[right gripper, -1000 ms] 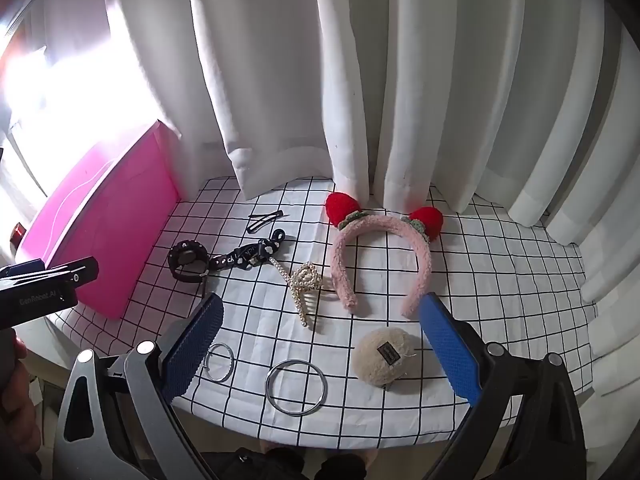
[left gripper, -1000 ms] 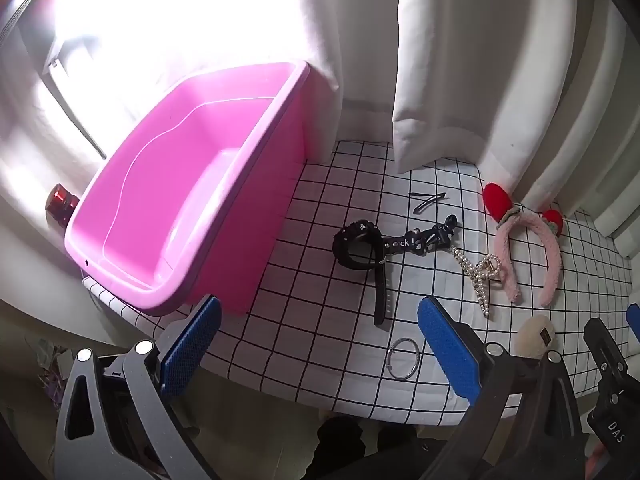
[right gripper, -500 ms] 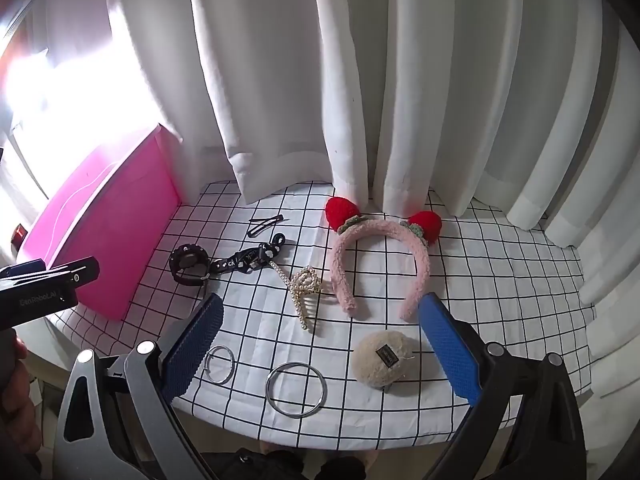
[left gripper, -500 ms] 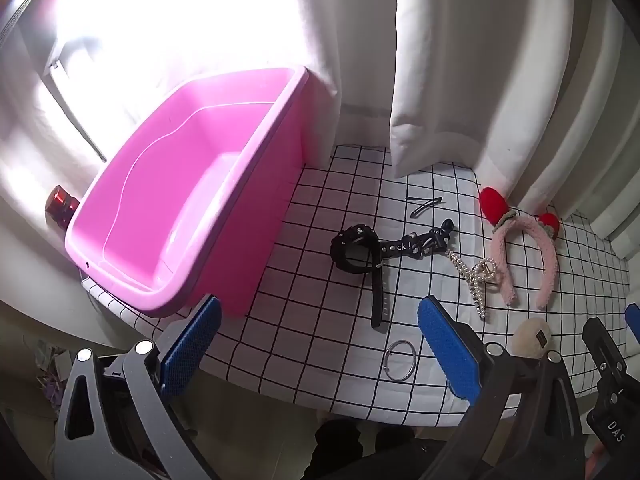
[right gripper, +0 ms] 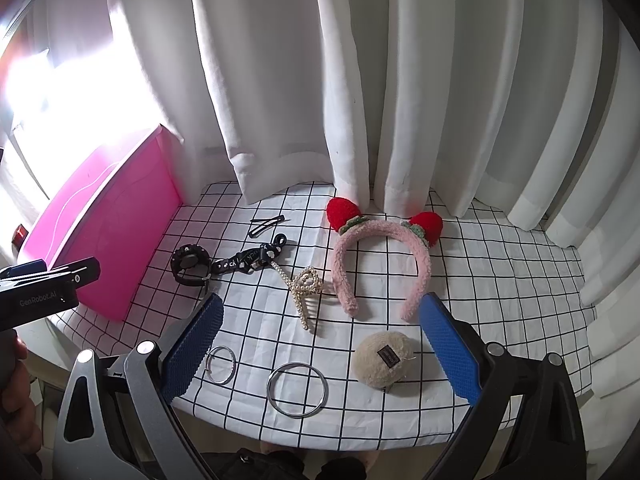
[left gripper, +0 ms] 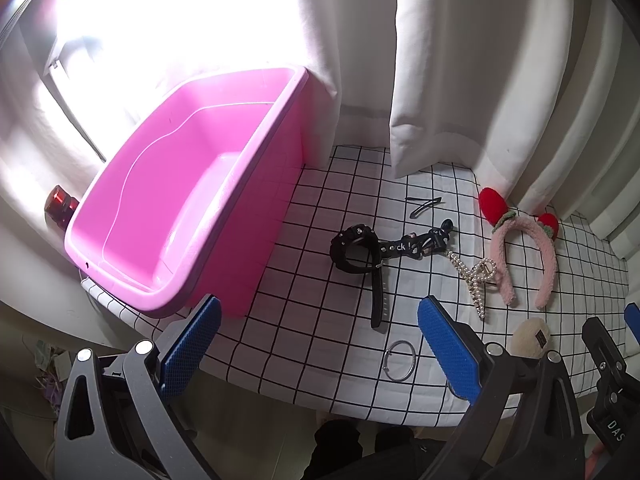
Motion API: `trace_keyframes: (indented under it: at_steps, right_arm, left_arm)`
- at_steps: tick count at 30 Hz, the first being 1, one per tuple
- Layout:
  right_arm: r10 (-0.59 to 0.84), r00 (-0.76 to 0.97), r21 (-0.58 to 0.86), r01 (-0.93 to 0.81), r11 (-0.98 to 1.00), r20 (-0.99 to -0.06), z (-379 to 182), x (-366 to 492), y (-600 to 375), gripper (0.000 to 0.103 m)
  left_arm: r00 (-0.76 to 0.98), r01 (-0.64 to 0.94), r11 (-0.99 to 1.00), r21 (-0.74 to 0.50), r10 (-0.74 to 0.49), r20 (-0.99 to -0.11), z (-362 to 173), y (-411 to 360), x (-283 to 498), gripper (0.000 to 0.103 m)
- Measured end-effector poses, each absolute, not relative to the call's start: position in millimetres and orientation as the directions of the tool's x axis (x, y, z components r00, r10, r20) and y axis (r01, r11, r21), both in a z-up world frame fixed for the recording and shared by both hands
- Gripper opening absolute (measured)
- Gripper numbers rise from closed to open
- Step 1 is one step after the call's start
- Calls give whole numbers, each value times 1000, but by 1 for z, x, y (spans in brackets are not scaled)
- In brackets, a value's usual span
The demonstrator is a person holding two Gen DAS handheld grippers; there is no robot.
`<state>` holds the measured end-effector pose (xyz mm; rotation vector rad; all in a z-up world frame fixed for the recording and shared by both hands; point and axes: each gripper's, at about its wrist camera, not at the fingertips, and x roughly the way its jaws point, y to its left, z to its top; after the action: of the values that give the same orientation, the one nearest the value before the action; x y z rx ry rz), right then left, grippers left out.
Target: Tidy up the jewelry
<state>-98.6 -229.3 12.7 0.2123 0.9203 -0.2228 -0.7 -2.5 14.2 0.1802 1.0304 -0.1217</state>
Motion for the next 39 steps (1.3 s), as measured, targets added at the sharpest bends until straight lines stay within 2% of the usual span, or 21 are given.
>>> trace_keyframes:
  at_steps: [29,39]
  right_arm:
    - [-101,587,88,285,954,-803,13,-100,-229,94]
    - [-113,545,93,336,937,-831,-4,-117,-251,94]
  left_arm:
    - [514,184,979,89,-19,-858,14,-3,-2,97]
    - [489,239,963,123,-10,-872,-13,-19,-17,97]
